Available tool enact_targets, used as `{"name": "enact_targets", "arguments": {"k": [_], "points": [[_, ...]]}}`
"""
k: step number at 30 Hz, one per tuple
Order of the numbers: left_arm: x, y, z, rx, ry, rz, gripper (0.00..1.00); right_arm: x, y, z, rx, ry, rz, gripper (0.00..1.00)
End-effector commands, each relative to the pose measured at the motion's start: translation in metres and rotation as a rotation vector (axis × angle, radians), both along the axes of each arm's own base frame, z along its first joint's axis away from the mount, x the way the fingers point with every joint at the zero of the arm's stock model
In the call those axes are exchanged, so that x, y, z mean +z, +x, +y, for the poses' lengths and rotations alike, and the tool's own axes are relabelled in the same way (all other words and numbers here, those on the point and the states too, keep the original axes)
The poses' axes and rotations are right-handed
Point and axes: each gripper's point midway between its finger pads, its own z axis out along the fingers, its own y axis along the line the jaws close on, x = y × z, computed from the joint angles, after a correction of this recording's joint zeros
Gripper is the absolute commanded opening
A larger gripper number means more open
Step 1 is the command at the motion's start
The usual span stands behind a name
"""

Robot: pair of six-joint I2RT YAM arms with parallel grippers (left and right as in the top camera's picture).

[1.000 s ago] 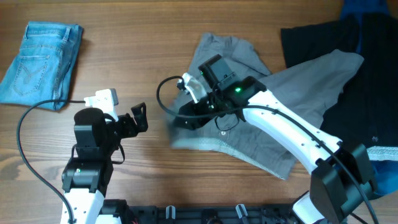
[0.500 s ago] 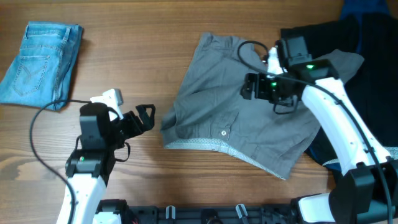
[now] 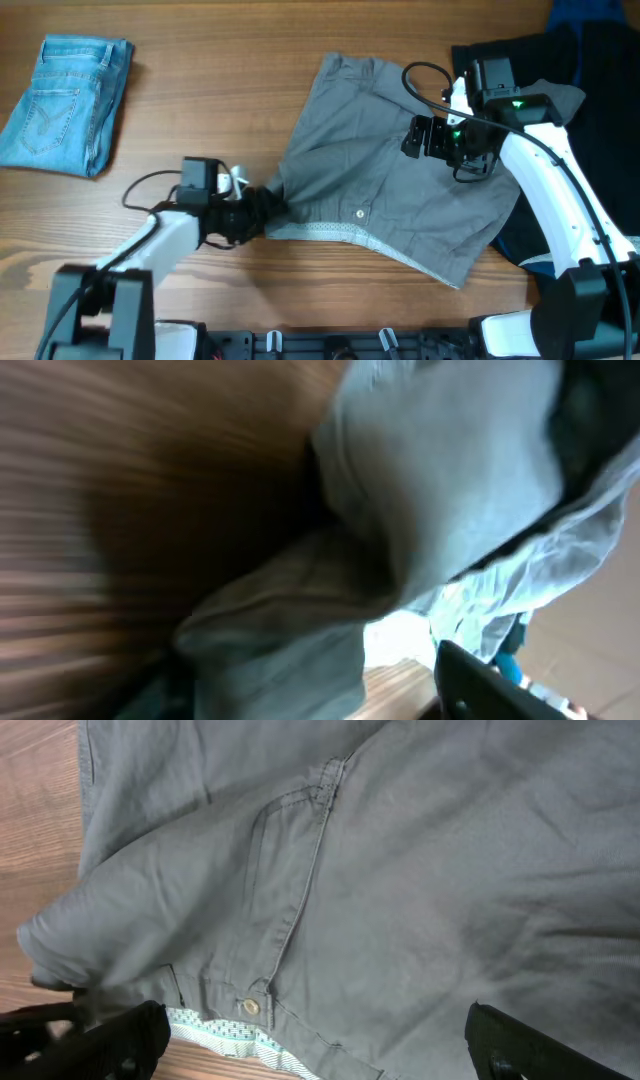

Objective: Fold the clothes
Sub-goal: 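Grasp the left edge of the shorts with the left gripper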

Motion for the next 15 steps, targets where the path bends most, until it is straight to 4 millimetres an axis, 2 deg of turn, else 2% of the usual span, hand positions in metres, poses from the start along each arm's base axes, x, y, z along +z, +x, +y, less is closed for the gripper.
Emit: {"name": "enact_targets", "arguments": {"k": [1,3,5,6,7,8,11,13,15], "points": [[0.001,-0.002,-0.012,-0.039,-0.026,0.004,0.04,0.008,0.002,-0.001,-0.009,-0.001,-0.022,1.0],[0.001,0.001,-0.006,-0.019,-0.016,-0.004,0.04,0.008,0.002,-0.001,-0.008,-0.001,-0.023,1.0],[0.002,0.007,0.012,0.021,0.022,-0.003,0.04,0.008,0.002,-0.001,-0.008,-0.001,-0.024,1.0],[0.003,0.012,0.027,0.037,0.069,-0.005,0.04,0.008,0.003,0.0,-0.009,0.0,-0.028,1.0],[0.009,0.022,0.061,0.074,0.187,0.006,0.04,0.01,0.009,0.0,-0.008,0.003,-0.05,1.0],[0.016,0.03,0.081,0.09,0.261,0.005,0.04,0.012,0.015,0.002,-0.006,0.011,-0.077,1.0],[0.047,0.059,0.132,0.157,0.43,-0.039,0.04,0.026,0.042,0.018,0.061,0.063,-0.22,0.96],[0.069,0.082,0.156,0.228,0.478,-0.1,0.04,0.038,0.064,0.033,0.161,0.052,-0.361,0.93],[0.083,0.097,0.169,0.32,0.467,-0.128,0.08,0.04,0.077,0.05,0.269,0.022,-0.453,0.92]]}}
